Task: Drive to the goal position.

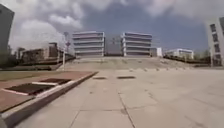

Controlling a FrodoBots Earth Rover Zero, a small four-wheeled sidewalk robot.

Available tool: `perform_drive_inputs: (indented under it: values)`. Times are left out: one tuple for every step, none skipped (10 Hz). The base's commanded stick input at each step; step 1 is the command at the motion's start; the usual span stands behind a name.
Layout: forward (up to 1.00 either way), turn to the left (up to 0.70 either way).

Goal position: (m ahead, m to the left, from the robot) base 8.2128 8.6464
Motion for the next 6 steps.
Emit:
perform_drive_inputs:
  values:
    - [1.00,0.00]
    - [1.00,0.00]
    - [1.00,-0.01]
    - [1.00,-0.05]
    - [1.00,-0.05]
    - [1.00,-0.10]
